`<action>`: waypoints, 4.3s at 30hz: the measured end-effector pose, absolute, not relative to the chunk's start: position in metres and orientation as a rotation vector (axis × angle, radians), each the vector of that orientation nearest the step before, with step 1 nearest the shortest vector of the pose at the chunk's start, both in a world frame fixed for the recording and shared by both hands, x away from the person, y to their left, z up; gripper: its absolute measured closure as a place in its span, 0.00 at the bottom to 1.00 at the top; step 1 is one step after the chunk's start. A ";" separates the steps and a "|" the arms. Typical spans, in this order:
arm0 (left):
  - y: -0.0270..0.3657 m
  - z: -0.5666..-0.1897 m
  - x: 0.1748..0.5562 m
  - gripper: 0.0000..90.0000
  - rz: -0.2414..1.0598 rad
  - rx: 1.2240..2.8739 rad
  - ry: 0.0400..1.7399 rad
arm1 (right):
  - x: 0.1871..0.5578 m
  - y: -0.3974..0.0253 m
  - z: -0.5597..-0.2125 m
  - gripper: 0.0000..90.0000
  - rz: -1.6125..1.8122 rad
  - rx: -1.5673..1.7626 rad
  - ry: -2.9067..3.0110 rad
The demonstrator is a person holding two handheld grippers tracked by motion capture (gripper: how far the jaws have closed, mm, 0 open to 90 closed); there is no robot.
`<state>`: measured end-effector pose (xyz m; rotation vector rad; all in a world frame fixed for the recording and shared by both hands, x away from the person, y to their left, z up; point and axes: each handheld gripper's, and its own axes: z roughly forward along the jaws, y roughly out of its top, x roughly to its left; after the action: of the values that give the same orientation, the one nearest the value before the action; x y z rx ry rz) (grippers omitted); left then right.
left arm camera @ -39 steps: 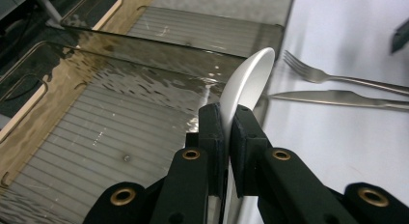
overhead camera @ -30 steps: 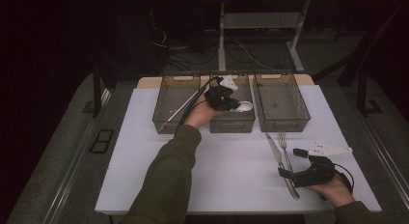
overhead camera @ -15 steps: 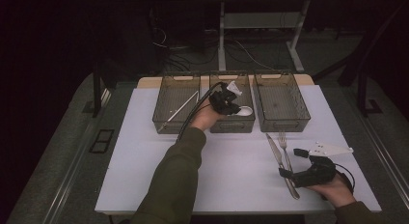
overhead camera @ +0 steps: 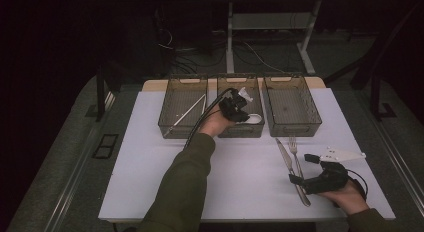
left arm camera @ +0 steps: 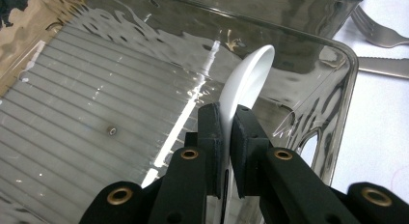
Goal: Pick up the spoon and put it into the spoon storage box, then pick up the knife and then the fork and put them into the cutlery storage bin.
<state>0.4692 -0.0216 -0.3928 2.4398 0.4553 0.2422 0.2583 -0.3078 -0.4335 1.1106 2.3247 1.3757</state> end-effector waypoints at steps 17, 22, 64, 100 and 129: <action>-0.007 -0.372 0.453 0.70 0.188 2.260 0.479 | 0.259 -0.308 -0.434 0.01 1.363 1.108 2.334; 0.001 -0.363 0.443 0.63 0.167 2.214 0.475 | 0.260 -0.309 -0.435 0.01 1.360 1.116 2.332; 0.099 -0.394 0.320 0.21 0.226 2.078 0.533 | 0.259 -0.310 -0.435 0.01 1.341 1.135 2.339; 0.157 -0.427 0.277 0.00 0.226 2.047 0.626 | 0.267 -0.311 -0.429 0.94 1.110 1.206 2.464; 0.155 -0.428 0.276 0.00 0.205 2.064 0.620 | 0.263 -0.312 -0.437 1.00 0.843 1.220 2.544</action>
<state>0.2764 0.1552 -0.4283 2.0640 0.6201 0.2054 0.2633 -0.3122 -0.4366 1.2205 2.5440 0.8433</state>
